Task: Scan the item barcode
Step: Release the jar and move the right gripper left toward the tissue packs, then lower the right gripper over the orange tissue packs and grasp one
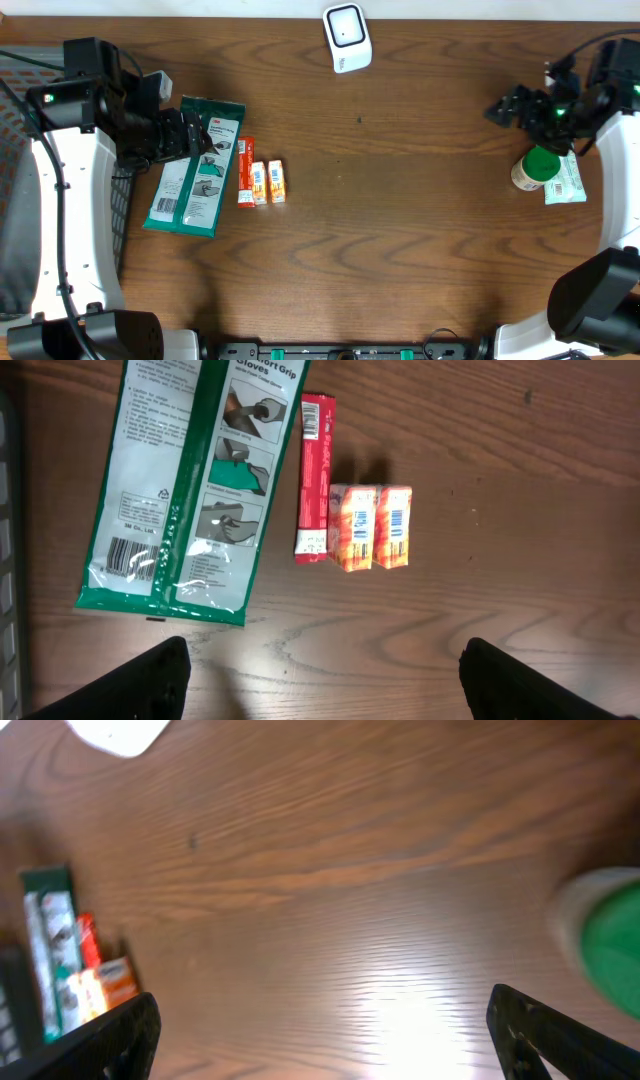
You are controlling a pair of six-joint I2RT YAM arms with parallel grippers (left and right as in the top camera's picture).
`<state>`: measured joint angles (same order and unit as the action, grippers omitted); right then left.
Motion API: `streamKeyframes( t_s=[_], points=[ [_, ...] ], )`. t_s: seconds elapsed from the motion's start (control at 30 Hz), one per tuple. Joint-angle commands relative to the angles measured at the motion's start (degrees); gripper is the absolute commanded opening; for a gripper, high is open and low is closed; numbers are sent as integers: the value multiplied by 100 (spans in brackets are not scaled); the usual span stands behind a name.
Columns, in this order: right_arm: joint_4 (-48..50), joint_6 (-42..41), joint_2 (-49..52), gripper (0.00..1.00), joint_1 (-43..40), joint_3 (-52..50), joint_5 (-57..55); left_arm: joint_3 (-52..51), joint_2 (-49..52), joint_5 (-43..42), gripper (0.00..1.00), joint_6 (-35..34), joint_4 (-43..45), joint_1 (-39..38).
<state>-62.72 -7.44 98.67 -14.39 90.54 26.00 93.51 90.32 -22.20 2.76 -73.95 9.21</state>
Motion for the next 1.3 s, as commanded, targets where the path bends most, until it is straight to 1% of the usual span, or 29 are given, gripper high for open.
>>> streamKeyframes(
  t_s=[0.0,0.17,0.33,0.5,0.67,0.77,0.87,1.07,1.27],
  points=[
    [52,-42,24,99,369,-146,315,-9,-83,-31,87,-31,-17,2],
    [306,-42,50,99,1049,-367,254,-9,-83,-28,87,-31,-17,2],
    [1008,-42,94,99,1912,-767,254,-9,-83,-31,87,-31,-17,2],
    [2076,-42,109,99,2852,-1419,232,-9,-83,-31,87,-28,-17,2],
    [3432,-151,111,99,3814,-2212,179,-9,-83,-28,87,-28,-17,2],
    [4183,-197,114,99,4409,-2669,-122,-9,-83,-31,87,-28,-17,2],
    [4666,-195,114,99,4970,-2979,-568,-9,-83,-28,87,-31,-17,2],
    [5123,-195,114,99,5759,-3147,-1379,-9,-83,-31,87,-31,-17,2],
    [5405,-232,114,99,6151,-3147,-1613,-9,-83,-31,87,-31,-17,2]
  ],
)
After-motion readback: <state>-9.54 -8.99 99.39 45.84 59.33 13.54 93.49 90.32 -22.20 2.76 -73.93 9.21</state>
